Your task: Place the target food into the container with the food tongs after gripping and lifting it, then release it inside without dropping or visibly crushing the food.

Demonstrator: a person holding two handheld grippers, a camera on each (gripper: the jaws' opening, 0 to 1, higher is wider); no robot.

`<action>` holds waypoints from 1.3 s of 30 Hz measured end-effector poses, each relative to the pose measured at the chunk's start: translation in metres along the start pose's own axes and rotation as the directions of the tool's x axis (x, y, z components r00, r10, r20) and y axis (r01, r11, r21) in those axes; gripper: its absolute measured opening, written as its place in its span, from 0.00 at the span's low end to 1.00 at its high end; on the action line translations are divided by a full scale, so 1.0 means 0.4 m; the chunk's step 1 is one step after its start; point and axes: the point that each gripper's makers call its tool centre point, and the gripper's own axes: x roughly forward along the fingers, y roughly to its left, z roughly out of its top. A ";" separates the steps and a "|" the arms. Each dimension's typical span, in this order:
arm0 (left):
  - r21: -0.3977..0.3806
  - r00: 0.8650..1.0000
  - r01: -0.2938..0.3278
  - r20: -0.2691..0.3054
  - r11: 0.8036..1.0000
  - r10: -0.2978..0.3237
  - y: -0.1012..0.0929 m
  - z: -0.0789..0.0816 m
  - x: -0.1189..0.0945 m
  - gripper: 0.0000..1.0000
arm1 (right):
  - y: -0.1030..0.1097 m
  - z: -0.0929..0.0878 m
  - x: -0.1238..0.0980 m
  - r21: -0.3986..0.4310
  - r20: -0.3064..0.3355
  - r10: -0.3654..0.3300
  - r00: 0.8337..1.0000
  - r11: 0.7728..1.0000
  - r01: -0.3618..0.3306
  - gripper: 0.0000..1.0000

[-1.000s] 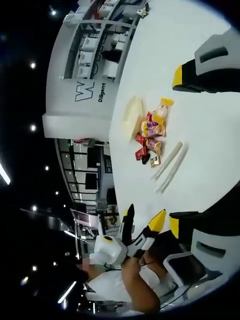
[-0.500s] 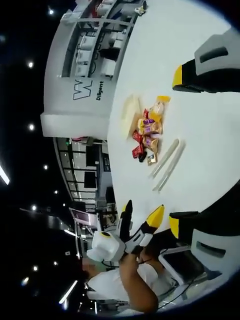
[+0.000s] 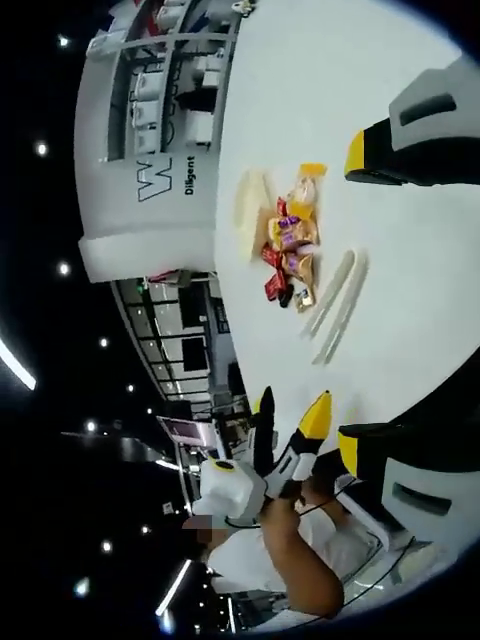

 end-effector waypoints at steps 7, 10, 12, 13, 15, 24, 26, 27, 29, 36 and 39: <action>-0.030 0.997 0.071 -0.004 0.997 -0.071 -0.028 -0.004 0.007 0.76 | -0.006 -0.015 0.011 0.004 -0.016 0.000 1.000 1.000 0.000 0.99; -0.032 0.996 0.090 -0.004 0.995 -0.090 -0.036 -0.003 0.010 0.72 | -0.004 -0.018 0.014 0.013 -0.020 0.008 1.000 1.000 -0.008 0.99; -0.012 0.992 0.122 -0.010 0.992 -0.122 -0.051 -0.003 0.013 0.66 | -0.003 -0.018 0.016 0.010 -0.020 0.014 1.000 1.000 -0.014 0.98; 0.000 0.989 0.147 -0.009 0.989 -0.147 -0.064 -0.003 0.016 0.62 | 0.000 -0.017 0.017 0.010 -0.019 0.018 1.000 1.000 -0.018 0.97; 0.008 0.984 0.179 -0.020 0.984 -0.179 -0.079 -0.008 0.020 0.56 | 0.003 -0.020 0.019 0.013 -0.025 0.027 0.999 1.000 -0.027 0.96; 0.030 0.974 0.224 -0.035 0.974 -0.223 -0.101 -0.014 0.038 0.41 | 0.002 -0.030 0.026 0.008 -0.055 0.038 0.998 0.999 -0.037 0.92; 0.034 0.973 0.229 -0.037 0.973 -0.227 -0.102 -0.017 0.045 0.39 | 0.004 -0.026 0.029 0.011 -0.051 0.042 0.998 0.999 -0.042 0.90; 0.044 0.973 0.231 -0.040 0.972 -0.229 -0.100 -0.022 0.051 0.37 | 0.007 -0.026 0.030 0.009 -0.053 0.048 0.997 0.999 -0.047 0.89; 0.054 0.971 0.234 -0.057 0.971 -0.231 -0.097 -0.034 0.058 0.32 | 0.014 -0.027 0.033 0.000 -0.058 0.063 0.996 0.998 -0.063 0.86; 0.046 0.966 0.255 -0.053 0.966 -0.253 -0.098 -0.028 0.067 0.27 | 0.019 -0.035 0.043 -0.028 -0.070 0.068 0.995 0.997 -0.070 0.77; 0.047 0.963 0.265 -0.054 0.963 -0.263 -0.101 -0.024 0.074 0.26 | 0.025 -0.034 0.047 -0.019 -0.074 0.084 0.994 0.996 -0.085 0.73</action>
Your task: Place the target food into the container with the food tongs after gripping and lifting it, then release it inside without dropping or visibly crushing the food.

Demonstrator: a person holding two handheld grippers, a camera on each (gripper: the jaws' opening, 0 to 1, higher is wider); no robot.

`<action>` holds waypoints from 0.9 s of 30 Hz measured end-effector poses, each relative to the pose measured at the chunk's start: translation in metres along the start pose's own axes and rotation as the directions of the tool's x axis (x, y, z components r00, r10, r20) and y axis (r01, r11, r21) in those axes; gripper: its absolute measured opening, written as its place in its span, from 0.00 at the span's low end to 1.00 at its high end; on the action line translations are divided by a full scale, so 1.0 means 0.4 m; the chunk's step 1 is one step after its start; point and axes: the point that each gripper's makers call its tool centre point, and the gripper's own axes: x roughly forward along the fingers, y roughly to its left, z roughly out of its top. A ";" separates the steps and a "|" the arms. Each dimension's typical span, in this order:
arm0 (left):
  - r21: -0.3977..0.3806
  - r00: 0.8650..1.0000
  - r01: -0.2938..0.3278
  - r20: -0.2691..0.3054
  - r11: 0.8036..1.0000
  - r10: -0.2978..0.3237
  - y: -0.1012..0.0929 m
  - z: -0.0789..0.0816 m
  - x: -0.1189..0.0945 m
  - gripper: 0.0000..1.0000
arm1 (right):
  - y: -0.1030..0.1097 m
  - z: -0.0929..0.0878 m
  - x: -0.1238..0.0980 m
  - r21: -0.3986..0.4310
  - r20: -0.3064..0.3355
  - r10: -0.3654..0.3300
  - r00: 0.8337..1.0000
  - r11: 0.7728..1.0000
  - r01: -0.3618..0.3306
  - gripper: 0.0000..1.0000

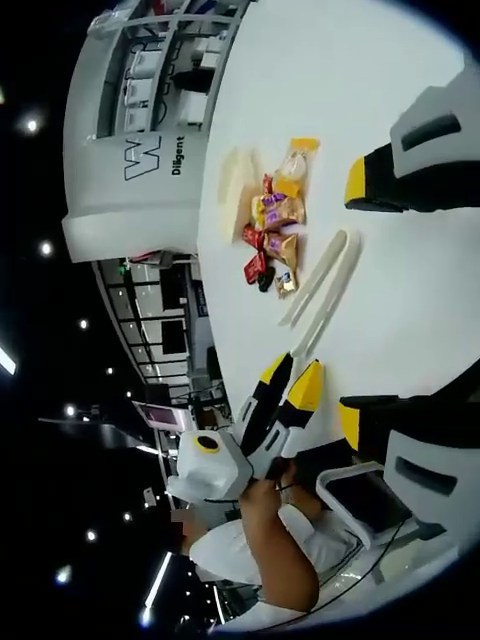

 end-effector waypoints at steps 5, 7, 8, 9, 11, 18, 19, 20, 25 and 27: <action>0.021 1.000 0.008 -0.003 1.000 -0.008 0.001 0.002 0.008 0.23 | 0.000 -0.005 0.010 -0.013 -0.013 -0.002 1.000 1.000 0.002 0.72; 0.021 1.000 0.010 -0.005 1.000 -0.010 0.002 0.001 0.010 0.23 | -0.004 -0.008 0.012 -0.007 -0.015 0.000 1.000 1.000 0.000 0.72; 0.023 1.000 0.013 -0.002 1.000 -0.013 0.001 0.002 0.012 0.23 | -0.004 -0.009 0.012 -0.003 -0.016 0.001 1.000 1.000 -0.001 0.72; 0.025 1.000 0.015 -0.003 1.000 -0.014 0.000 0.001 0.014 0.22 | -0.005 -0.010 0.013 -0.002 -0.018 0.001 1.000 1.000 -0.001 0.72; 0.035 1.000 0.018 -0.005 0.999 -0.018 0.000 0.002 0.020 0.22 | -0.009 -0.014 0.014 -0.005 -0.025 -0.002 1.000 1.000 0.002 0.71; 0.014 0.999 0.050 0.003 0.999 -0.050 -0.003 0.013 0.043 0.22 | -0.026 -0.019 0.019 -0.084 -0.052 -0.015 0.999 0.996 0.011 0.62; 0.016 0.999 0.051 -0.002 0.999 -0.051 -0.004 0.012 0.047 0.23 | -0.028 -0.018 0.020 -0.082 -0.052 -0.013 0.999 0.997 0.009 0.62; 0.021 0.999 0.052 -0.005 0.998 -0.052 -0.006 0.010 0.050 0.22 | -0.031 -0.019 0.021 -0.081 -0.053 -0.012 0.999 0.997 0.008 0.61; 0.032 0.998 0.061 -0.002 0.998 -0.061 -0.010 0.013 0.052 0.22 | -0.042 -0.022 0.034 -0.067 -0.055 -0.011 0.998 0.998 0.007 0.59; 0.037 0.998 0.061 -0.002 0.997 -0.061 -0.009 0.014 0.052 0.21 | -0.042 -0.022 0.039 -0.057 -0.052 -0.004 0.999 0.998 0.001 0.59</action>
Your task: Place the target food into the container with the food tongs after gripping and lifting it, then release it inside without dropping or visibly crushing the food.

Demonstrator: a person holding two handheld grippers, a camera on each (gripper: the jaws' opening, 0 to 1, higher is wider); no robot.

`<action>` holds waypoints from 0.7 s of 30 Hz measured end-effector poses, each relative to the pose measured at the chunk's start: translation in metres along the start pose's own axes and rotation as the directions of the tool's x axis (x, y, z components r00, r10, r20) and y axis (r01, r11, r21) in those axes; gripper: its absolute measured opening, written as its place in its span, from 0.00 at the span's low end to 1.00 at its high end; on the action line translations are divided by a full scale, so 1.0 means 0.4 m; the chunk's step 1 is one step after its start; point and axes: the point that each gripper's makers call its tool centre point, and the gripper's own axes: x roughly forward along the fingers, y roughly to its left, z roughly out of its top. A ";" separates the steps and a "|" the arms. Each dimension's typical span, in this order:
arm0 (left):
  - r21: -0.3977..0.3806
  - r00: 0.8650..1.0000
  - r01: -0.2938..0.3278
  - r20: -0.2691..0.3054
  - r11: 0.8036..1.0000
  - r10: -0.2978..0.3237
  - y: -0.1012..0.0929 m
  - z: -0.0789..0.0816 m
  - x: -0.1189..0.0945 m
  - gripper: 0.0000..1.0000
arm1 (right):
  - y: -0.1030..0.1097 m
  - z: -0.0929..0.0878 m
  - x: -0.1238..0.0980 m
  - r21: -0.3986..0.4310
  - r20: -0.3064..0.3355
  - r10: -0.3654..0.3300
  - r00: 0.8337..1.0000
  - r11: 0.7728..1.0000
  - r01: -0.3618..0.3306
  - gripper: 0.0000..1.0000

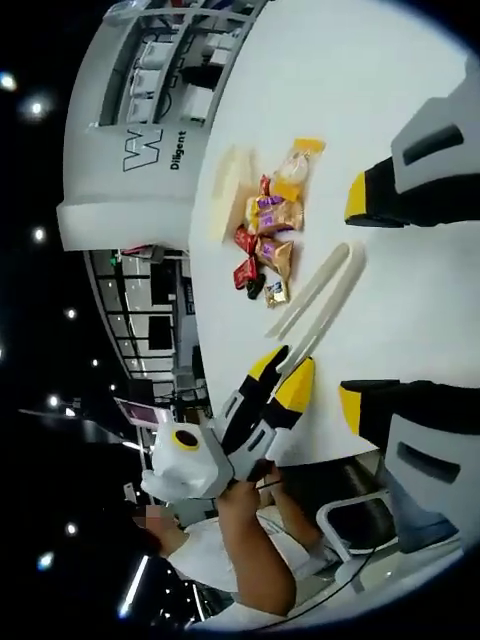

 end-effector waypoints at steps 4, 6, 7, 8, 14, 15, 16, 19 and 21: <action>-0.001 1.000 0.011 -0.002 1.000 -0.011 0.000 0.001 0.002 0.21 | -0.001 0.005 0.009 0.025 0.011 0.011 1.000 1.000 -0.012 0.58; 0.006 1.000 0.021 0.001 1.000 -0.021 -0.002 0.001 0.003 0.19 | -0.007 0.008 0.015 0.048 0.018 0.013 1.000 0.999 -0.014 0.56; 0.008 1.000 0.025 0.004 1.000 -0.025 -0.003 0.002 0.003 0.19 | -0.009 0.009 0.016 0.055 0.019 0.014 1.000 0.998 -0.015 0.56; 0.010 1.000 0.025 0.007 1.000 -0.025 -0.001 0.001 0.004 0.19 | -0.010 0.008 0.018 0.064 0.019 0.017 1.000 0.998 -0.018 0.56; 0.011 0.999 0.039 0.006 0.999 -0.039 0.007 0.000 0.006 0.14 | -0.019 0.003 0.026 0.067 0.010 0.017 1.000 0.998 -0.018 0.52; 0.007 0.999 0.042 0.006 0.999 -0.042 0.006 0.000 0.007 0.14 | -0.019 0.001 0.028 0.065 0.008 0.021 1.000 0.998 -0.021 0.52; 0.005 0.999 0.044 0.007 0.999 -0.044 0.007 0.000 0.008 0.14 | -0.020 -0.003 0.034 0.067 0.001 0.024 1.000 0.997 -0.024 0.52; 0.002 0.999 0.050 0.014 0.999 -0.050 0.005 0.000 0.009 0.14 | -0.017 -0.017 0.042 0.055 -0.029 0.031 0.999 0.998 -0.029 0.51; 0.001 0.998 0.055 0.016 0.998 -0.055 0.007 0.000 0.009 0.14 | -0.017 -0.018 0.044 0.045 -0.033 0.032 0.999 0.999 -0.030 0.49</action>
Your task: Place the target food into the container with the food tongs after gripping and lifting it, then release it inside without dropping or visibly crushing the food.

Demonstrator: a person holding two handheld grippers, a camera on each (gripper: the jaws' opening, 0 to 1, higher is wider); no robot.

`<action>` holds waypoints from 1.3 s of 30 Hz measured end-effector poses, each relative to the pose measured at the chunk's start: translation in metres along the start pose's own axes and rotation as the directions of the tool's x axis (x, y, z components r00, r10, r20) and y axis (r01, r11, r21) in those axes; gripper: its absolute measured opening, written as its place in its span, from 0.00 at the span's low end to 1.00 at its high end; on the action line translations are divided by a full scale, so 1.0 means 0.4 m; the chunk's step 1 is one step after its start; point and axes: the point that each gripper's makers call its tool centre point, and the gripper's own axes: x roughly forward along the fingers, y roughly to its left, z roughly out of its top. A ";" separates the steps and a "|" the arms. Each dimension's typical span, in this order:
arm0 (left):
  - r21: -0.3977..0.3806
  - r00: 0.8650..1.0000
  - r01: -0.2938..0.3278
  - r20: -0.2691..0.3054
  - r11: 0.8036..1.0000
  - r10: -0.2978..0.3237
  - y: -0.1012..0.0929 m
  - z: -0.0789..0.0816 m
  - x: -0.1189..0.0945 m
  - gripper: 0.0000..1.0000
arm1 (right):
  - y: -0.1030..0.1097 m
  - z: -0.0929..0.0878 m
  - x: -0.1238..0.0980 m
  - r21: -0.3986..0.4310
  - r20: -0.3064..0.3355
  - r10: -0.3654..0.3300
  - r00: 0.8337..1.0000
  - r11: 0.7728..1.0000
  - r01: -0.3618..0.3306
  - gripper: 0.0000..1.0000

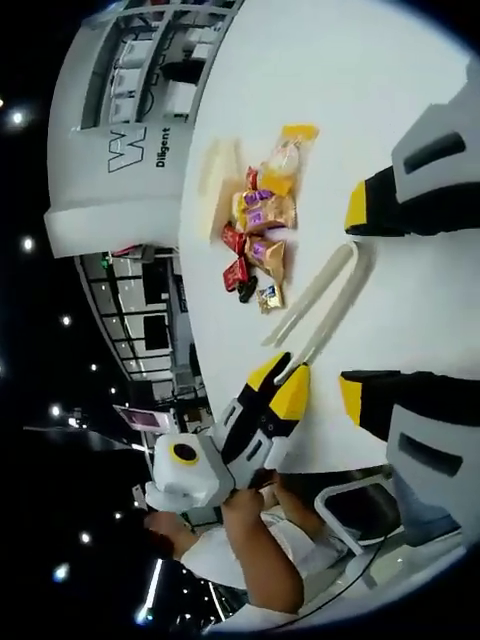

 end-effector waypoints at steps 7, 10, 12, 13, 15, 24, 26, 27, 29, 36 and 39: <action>0.012 1.000 0.015 -0.006 1.000 -0.015 0.000 0.001 0.002 0.13 | -0.001 0.006 0.004 0.015 0.005 0.005 1.000 1.000 -0.005 0.47; 0.027 1.000 0.020 0.001 0.999 -0.020 -0.005 0.002 0.000 0.13 | 0.004 0.011 0.002 0.056 0.011 0.014 1.000 0.998 -0.015 0.49; 0.010 1.000 0.025 0.005 1.000 -0.025 -0.003 0.001 0.000 0.12 | 0.004 0.010 0.002 0.053 0.013 0.009 1.000 0.999 -0.010 0.49; 0.011 1.000 0.028 0.008 1.000 -0.028 -0.004 0.000 0.000 0.12 | 0.005 0.010 0.001 0.048 0.012 0.006 1.000 0.999 -0.006 0.49; 0.007 0.999 0.042 0.017 0.999 -0.043 -0.012 -0.002 -0.004 0.11 | 0.009 0.010 0.000 0.043 0.009 0.002 1.000 0.999 -0.003 0.50; -0.010 0.986 0.159 0.055 0.987 -0.158 -0.064 -0.004 -0.014 0.06 | 0.020 0.005 -0.019 0.040 -0.003 -0.015 1.000 0.999 0.015 0.54; 0.016 0.979 0.197 0.049 0.980 -0.197 -0.086 -0.006 -0.017 0.05 | 0.021 0.002 -0.027 0.038 -0.002 -0.017 1.000 0.999 0.017 0.54; 0.021 0.977 0.204 0.051 0.979 -0.205 -0.092 -0.004 -0.018 0.04 | 0.021 0.001 -0.030 0.038 -0.001 -0.018 1.000 0.999 0.018 0.53; 0.035 0.971 0.233 0.051 0.972 -0.235 -0.116 -0.005 -0.023 0.03 | 0.018 0.000 -0.035 0.041 0.002 -0.021 1.000 0.999 0.021 0.53; 0.033 0.965 0.250 0.079 0.968 -0.252 -0.126 0.011 -0.032 0.02 | 0.016 0.009 -0.048 0.049 0.009 -0.021 1.000 0.999 0.021 0.49; 0.026 0.960 0.260 0.100 0.965 -0.261 -0.129 0.021 -0.042 0.02 | 0.020 0.017 -0.058 0.061 0.028 -0.014 1.000 0.998 0.012 0.49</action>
